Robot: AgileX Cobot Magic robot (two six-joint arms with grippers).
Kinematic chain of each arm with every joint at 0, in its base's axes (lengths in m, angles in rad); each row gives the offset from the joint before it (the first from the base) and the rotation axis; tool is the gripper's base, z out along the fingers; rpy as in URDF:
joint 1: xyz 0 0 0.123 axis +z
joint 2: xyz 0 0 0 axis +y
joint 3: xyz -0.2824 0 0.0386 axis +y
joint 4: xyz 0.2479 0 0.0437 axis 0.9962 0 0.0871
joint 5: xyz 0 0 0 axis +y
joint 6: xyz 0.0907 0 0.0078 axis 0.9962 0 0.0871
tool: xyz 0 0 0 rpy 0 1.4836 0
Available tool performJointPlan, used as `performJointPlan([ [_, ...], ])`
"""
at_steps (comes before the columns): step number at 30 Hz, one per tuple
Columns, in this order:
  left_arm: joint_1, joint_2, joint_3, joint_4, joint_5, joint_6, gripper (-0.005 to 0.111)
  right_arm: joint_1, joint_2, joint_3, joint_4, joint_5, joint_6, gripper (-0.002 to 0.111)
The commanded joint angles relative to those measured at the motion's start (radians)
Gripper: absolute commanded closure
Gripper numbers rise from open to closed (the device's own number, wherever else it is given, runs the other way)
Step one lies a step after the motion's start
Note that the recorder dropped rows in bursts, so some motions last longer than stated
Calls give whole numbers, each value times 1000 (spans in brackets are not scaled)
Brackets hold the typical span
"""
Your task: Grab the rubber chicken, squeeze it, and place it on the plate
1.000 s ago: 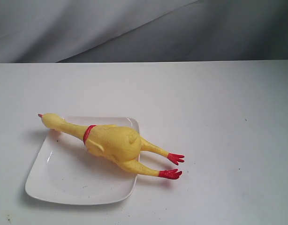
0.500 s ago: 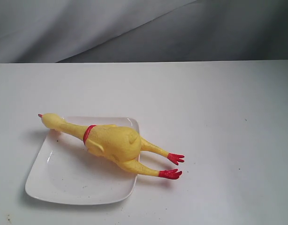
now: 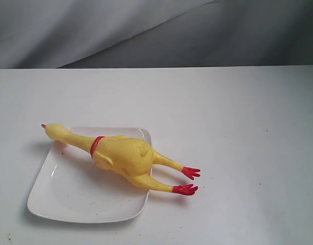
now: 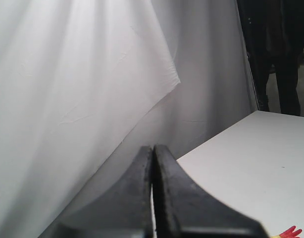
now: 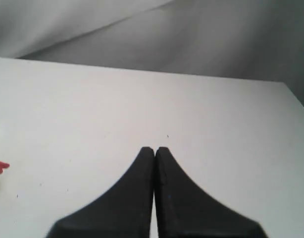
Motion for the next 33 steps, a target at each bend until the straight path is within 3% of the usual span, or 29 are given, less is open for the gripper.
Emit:
performJointPlan([
  [1, -4, -7, -4, -8, -2, -3, 106, -7, -6, 3, -18, 36, 40, 108],
  [21, 5, -15, -4, -8, -2, -3, 106, -7, -6, 3, -17, 36, 81, 108],
  [22, 27, -30, -4, -8, -2, -3, 106, -7, -6, 3, -17, 36, 81, 108],
  [28, 338, -204, -4, -8, -2, -3, 106, -7, -6, 3, -17, 36, 81, 108],
  [33, 522, -333, -4, -8, -2, -3, 106, -7, -6, 3, -17, 36, 81, 108],
])
